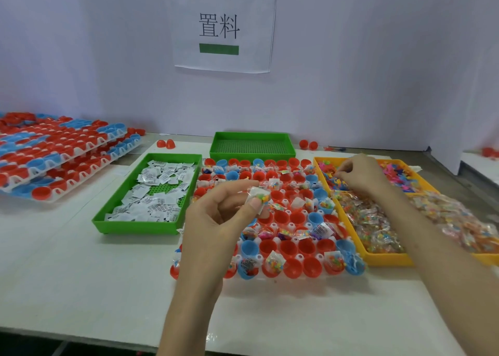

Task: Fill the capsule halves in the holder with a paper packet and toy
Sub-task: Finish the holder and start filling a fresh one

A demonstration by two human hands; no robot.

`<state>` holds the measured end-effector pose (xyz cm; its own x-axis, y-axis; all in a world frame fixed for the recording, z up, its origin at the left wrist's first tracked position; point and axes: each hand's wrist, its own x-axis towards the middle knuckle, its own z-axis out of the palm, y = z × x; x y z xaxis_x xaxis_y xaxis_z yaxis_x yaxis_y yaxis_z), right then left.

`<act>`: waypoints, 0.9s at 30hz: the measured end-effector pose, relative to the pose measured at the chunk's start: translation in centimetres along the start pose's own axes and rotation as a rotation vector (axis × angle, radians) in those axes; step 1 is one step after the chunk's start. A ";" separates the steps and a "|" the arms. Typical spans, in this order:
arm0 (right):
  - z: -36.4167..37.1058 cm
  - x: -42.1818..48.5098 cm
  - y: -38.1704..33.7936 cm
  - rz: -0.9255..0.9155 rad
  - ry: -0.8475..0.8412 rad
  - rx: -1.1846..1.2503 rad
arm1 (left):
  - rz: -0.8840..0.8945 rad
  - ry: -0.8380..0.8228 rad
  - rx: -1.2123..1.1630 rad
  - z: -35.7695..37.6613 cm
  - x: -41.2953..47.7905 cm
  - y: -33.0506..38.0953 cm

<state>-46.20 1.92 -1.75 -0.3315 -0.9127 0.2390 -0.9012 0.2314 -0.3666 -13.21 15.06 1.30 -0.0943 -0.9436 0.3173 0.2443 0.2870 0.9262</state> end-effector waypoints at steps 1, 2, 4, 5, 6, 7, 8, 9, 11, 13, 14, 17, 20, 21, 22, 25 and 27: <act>-0.2 0.1 -0.1 -0.003 0.024 0.008 | -0.005 -0.001 0.005 0.0 0.0 0.0; -0.5 0.1 -0.2 -0.008 0.044 0.025 | -0.010 -0.001 0.011 0.0 0.0 0.0; -1.6 -0.1 -0.9 -0.043 0.103 0.115 | -0.019 0.009 0.024 -0.1 0.0 -0.1; -2.4 -0.5 -1.6 -0.062 0.150 0.204 | -0.023 0.017 0.025 -0.1 0.0 -0.1; -3.3 -1.1 -2.5 -0.076 0.201 0.324 | -0.027 0.026 0.026 -0.1 0.1 -0.1; -4.2 -2.0 -3.6 -0.096 0.246 0.472 | -0.030 0.036 0.029 -0.1 0.1 -0.2; -5.2 -3.1 -4.8 -0.131 0.284 0.636 | -0.033 0.048 0.031 -0.1 0.1 -0.2; -6.0 -4.4 -6.1 -0.171 0.312 0.800 | -0.036 0.060 0.029 0.0 0.1 -0.2; -7.3 -7.3 -8.2 -0.249 0.342 1.036 | -0.038 0.071 0.020 0.1 0.1 -0.2; -8.1 -10.5 -9.8 -0.321 0.324 1.176 | -0.034 0.076 0.016 0.4 -0.1 -0.2; -8.3 -12.1 -10.4 -0.350 0.295 1.237 | -0.029 0.084 0.008 0.5 -0.2 -0.1; -7.5 -16.2 -11.6 -0.422 0.261 1.288 | -0.001 0.151 -0.033 0.7 -0.4 -0.1; -6.2 -18.3 -12.4 -0.469 0.203 1.238 | 0.013 0.169 -0.037 0.8 -0.4 0.1; -5.9 -18.4 -12.4 -0.460 0.185 1.216 | 0.016 0.163 -0.039 0.8 -0.4 0.1; -5.7 -18.4 -12.3 -0.438 0.182 1.196 | 0.017 0.152 -0.046 0.9 -0.4 0.2; -5.7 -18.0 -11.9 -0.369 0.224 1.129 | 0.028 0.096 -0.035 1.3 -0.6 0.5; -5.5 -17.8 -11.9 -0.343 0.235 1.131 | 0.031 0.072 -0.022 1.4 -0.6 0.4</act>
<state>-31.16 17.29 3.31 -0.2715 -0.7579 0.5932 -0.2367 -0.5448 -0.8045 -14.38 16.00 1.79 -0.0173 -0.9441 0.3292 0.2672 0.3129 0.9114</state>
